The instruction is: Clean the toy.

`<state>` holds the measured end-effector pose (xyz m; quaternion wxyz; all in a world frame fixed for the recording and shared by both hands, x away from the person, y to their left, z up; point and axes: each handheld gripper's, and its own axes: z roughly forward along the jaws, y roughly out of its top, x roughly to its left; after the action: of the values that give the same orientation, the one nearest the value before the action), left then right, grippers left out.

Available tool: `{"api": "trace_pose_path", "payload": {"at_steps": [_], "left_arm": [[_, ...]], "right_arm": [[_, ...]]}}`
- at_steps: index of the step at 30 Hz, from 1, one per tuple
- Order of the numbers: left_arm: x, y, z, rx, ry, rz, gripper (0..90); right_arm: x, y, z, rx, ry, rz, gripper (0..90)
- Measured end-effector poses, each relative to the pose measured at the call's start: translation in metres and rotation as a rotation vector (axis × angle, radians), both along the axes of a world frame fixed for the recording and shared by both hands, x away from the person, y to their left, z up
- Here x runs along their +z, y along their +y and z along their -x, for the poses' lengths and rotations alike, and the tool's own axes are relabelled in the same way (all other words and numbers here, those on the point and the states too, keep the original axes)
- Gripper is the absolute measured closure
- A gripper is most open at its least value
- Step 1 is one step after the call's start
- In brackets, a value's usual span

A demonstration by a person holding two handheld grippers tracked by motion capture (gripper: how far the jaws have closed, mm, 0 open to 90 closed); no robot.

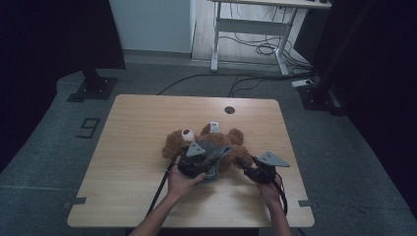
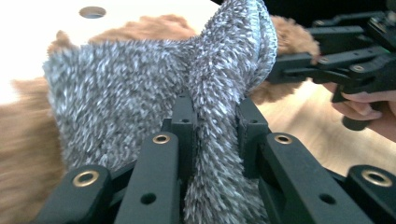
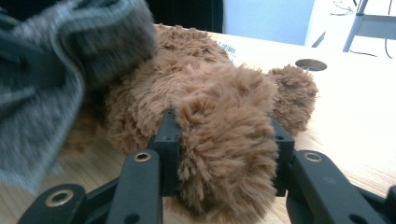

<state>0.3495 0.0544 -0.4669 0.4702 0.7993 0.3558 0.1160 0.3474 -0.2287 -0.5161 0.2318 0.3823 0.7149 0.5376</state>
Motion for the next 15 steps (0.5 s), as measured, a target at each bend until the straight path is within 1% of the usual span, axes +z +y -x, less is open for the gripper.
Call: {"api": "trace_pose_path", "payload": {"at_steps": [3,5,7,9,11,15], "left_arm": [[0.005,0.017,-0.002,0.030,-0.003,0.006,73.5],[0.005,0.028,-0.003,0.045,0.000,0.005,73.5],[0.003,0.038,-0.005,0.062,0.007,0.002,73.4],[-0.003,0.049,-0.007,0.082,0.022,0.001,73.4],[-0.008,0.060,-0.008,0.094,0.032,0.012,73.4],[-0.011,0.075,-0.006,0.108,0.027,0.023,73.5]], "right_arm": [[0.000,0.000,0.000,0.000,0.000,0.000,59.8],[0.000,0.000,0.000,0.001,-0.001,0.003,59.8],[0.000,0.000,0.000,0.002,-0.002,0.003,59.7],[0.000,0.000,0.000,0.002,-0.002,0.003,59.7],[0.000,0.000,0.001,0.005,-0.003,0.005,59.7],[0.000,0.000,0.001,0.008,-0.008,0.009,59.6]]}}
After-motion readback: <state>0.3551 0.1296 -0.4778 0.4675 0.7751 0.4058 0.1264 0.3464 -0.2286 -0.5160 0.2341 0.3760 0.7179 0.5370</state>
